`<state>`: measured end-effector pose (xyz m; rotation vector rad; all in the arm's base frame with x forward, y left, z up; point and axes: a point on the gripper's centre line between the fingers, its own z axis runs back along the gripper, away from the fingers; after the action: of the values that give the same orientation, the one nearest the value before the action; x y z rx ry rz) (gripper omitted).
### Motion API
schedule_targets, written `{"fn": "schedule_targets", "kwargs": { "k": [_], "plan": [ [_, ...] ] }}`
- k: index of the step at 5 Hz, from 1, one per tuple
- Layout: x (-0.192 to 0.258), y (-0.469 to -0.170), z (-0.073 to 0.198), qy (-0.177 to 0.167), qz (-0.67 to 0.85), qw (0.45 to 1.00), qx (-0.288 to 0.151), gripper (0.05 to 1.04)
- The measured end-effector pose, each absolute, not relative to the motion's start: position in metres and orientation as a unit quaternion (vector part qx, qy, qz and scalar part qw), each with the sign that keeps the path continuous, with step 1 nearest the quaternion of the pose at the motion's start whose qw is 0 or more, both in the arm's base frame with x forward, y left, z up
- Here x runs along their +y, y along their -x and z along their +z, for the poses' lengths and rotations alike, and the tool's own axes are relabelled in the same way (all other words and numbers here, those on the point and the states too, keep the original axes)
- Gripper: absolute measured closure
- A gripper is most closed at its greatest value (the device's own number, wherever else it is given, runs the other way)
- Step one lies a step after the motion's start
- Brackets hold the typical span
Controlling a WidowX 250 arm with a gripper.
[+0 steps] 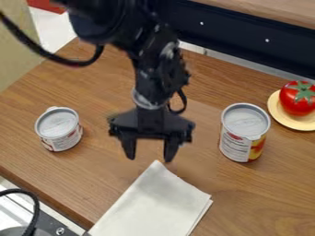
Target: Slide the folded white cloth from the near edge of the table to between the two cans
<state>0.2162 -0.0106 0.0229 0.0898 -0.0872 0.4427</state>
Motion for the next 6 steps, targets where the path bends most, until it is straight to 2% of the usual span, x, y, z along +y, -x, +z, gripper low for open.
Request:
{"fn": "schedule_targets", "kwargs": {
  "k": [1,2,3,6],
  "plan": [
    [-0.021,-0.206,0.018,-0.034,0.201,0.978,-0.046,0.664],
    [-0.028,-0.2,0.014,-0.032,0.193,0.98,-0.042,0.913],
    [-0.039,-0.194,0.005,-0.028,0.2,0.979,-0.035,1.027],
    [-0.038,-0.191,-0.021,-0.041,0.208,0.976,-0.048,1.031]
  ]
}}
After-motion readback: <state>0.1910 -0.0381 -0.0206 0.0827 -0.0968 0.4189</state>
